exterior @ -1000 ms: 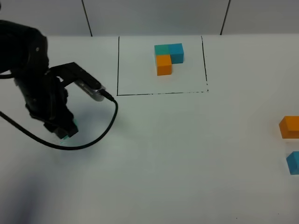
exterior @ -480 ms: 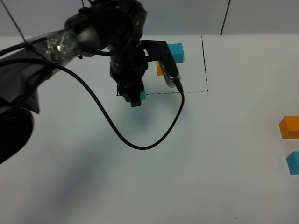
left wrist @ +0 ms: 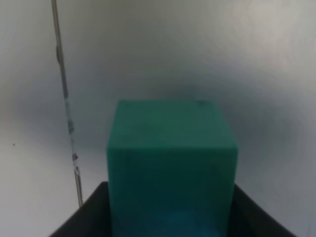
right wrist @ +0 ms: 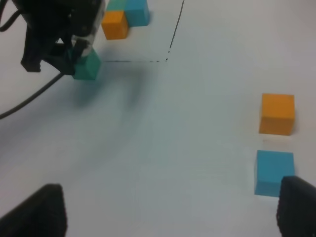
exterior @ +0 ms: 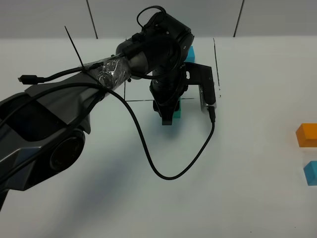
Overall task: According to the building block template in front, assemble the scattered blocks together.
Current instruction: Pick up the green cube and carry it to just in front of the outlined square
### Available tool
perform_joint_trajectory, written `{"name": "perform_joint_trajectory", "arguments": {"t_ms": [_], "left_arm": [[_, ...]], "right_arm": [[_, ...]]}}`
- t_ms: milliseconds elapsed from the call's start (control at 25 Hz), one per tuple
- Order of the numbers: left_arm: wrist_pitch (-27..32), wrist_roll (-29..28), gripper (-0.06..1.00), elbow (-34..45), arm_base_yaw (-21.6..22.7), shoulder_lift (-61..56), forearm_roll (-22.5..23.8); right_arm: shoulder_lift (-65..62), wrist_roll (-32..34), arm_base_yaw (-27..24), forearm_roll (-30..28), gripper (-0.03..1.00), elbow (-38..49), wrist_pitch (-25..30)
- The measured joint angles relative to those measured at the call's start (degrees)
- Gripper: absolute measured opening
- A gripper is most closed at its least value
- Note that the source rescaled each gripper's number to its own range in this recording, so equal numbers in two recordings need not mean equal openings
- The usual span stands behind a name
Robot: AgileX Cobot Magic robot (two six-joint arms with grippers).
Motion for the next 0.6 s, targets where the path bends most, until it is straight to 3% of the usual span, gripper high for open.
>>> {"name": "perform_joint_trajectory", "arguments": {"t_ms": [600], "left_arm": [[0.0, 0.4, 0.0, -0.4, 0.0, 2.8, -0.1]], "right_arm": [[0.0, 0.0, 0.0, 0.0, 0.73, 0.0, 0.0]]}}
